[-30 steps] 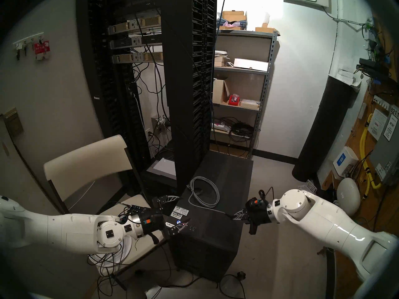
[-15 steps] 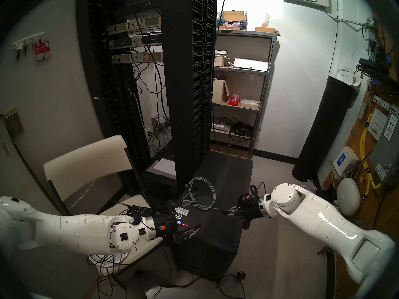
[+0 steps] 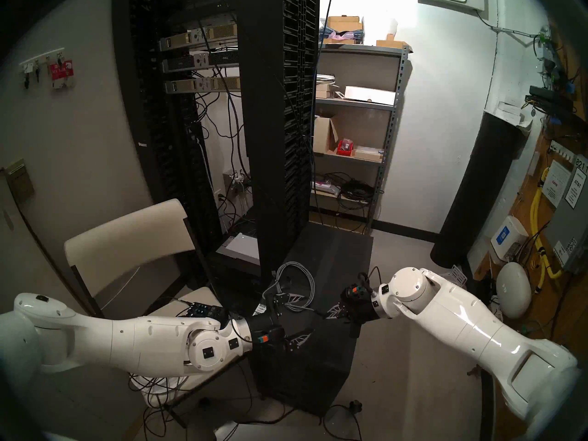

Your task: Insert the cable into the workstation's USB slot

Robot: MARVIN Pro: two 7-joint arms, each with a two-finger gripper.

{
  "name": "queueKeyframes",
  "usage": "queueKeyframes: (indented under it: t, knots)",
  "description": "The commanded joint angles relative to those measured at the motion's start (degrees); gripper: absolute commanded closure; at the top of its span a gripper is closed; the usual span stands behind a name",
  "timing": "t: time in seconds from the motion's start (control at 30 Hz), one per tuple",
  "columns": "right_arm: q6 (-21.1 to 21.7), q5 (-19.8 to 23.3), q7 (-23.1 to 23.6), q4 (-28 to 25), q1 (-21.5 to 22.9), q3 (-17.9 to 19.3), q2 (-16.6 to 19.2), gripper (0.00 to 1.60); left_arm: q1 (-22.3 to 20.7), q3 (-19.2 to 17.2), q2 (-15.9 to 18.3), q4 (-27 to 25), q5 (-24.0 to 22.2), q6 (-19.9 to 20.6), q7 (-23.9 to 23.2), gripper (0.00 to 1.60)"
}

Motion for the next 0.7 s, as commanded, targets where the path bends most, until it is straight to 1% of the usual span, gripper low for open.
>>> queueKeyframes:
  t: [0.0,0.13,0.17,0.2,0.27,0.3,0.33,0.4,0.43,0.5,0.53,0.63,0.67]
  knots:
    - [2.26,-1.24,-0.47,-2.42,1.37,0.13,0.14,1.60,-1.05,-0.22,-3.94,2.23,4.72,2.79,2.48,0.06]
    - [3.97,-2.42,-0.49,-3.19,1.48,0.11,0.18,1.60,-1.04,-0.20,-4.32,3.10,7.02,4.12,3.75,0.12]
    - [4.27,-2.47,-1.01,-3.30,1.25,0.37,0.15,1.60,-1.00,-0.29,-4.37,3.16,7.55,4.93,4.17,0.23]
    - [4.64,-2.71,-0.86,-3.33,1.33,0.36,0.15,1.60,-0.99,-0.37,-4.40,3.26,7.68,5.06,4.20,0.29]
    - [4.98,-2.95,-1.21,-3.63,1.19,0.61,0.31,1.60,-0.89,-0.48,-4.51,3.66,8.48,5.43,4.87,0.33]
    - [5.31,-3.13,-1.23,-3.82,1.21,0.65,0.41,1.60,-0.91,-0.53,-4.53,3.83,8.62,5.46,4.91,0.38]
    - [5.42,-3.19,-1.22,-3.95,1.18,0.75,0.47,1.60,-0.82,-0.59,-4.57,3.98,8.89,5.56,5.30,0.54]
    - [5.65,-3.33,-1.21,-4.14,1.14,0.86,0.56,1.60,-0.86,-0.66,-4.58,4.09,8.96,6.07,5.23,0.65]
    - [5.77,-3.34,-1.08,-4.36,1.14,0.95,0.65,1.60,-0.81,-0.67,-4.66,4.30,9.16,6.02,5.43,0.63]
    - [5.90,-3.44,-0.70,-4.60,1.22,0.97,0.76,1.60,-0.79,-0.61,-4.83,4.71,9.46,6.07,5.57,0.46]
    - [5.95,-3.48,-0.72,-4.70,1.18,1.03,0.78,1.60,-0.80,-0.56,-4.91,4.85,9.66,6.21,5.58,0.41]
    - [6.27,-3.73,-0.74,-5.20,1.14,1.00,0.76,1.60,-0.75,-0.32,-5.44,5.69,10.39,6.75,5.64,0.44]
    - [6.34,-3.78,-0.72,-5.27,1.14,0.98,0.76,1.60,-0.71,-0.31,-5.60,5.95,10.40,6.83,5.56,0.42]
